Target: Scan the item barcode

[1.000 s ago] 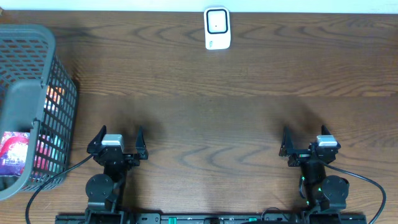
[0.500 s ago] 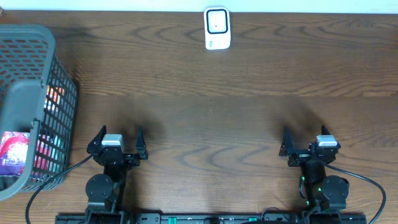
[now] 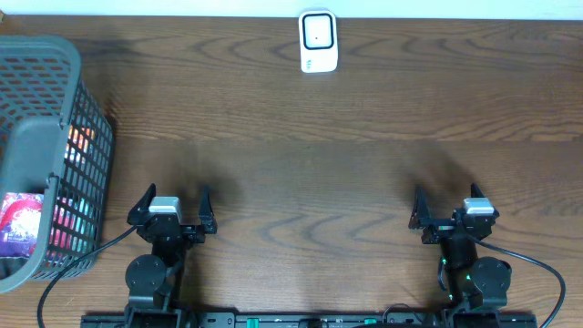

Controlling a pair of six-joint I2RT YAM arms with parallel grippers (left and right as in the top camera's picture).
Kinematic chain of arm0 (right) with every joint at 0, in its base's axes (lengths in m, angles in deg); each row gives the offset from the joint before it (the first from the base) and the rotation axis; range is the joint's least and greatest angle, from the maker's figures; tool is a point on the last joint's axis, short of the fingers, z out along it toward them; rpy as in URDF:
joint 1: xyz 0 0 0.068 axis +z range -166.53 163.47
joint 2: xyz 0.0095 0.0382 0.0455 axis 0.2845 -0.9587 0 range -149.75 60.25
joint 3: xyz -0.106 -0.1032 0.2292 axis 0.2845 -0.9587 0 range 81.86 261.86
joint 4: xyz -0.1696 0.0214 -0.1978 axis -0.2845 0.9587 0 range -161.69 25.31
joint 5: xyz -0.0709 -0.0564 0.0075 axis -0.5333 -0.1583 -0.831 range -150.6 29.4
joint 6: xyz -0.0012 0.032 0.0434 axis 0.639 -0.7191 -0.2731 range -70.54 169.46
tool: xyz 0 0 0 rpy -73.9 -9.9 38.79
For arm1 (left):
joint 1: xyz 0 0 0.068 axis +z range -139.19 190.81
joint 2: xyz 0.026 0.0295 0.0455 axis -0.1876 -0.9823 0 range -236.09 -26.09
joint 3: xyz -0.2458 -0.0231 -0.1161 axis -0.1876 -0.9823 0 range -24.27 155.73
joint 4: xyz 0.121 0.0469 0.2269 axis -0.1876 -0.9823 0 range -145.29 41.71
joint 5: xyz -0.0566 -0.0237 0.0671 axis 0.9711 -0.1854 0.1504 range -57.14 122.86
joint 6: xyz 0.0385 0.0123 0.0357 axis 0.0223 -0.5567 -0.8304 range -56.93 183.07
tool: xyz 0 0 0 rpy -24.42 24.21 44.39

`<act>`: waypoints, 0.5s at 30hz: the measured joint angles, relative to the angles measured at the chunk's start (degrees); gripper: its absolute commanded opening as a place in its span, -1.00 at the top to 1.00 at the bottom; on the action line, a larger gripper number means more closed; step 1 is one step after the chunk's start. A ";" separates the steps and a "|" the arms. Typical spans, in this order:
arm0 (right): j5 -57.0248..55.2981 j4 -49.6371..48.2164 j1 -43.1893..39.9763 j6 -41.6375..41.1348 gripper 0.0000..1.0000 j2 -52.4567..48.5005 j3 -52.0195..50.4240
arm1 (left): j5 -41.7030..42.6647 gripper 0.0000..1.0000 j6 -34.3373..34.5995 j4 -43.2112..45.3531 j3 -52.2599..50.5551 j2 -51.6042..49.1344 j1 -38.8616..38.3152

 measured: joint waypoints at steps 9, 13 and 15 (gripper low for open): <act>0.00 0.00 0.00 0.00 -0.98 0.00 0.00 | 0.17 -0.96 1.70 0.02 0.00 0.00 0.00; 0.00 0.00 0.00 0.00 -0.99 0.00 0.00 | 0.74 -0.96 4.42 0.02 0.04 0.00 0.00; 0.00 0.00 0.00 0.00 -0.99 0.02 0.00 | 1.79 -0.96 5.05 0.11 0.07 0.00 0.00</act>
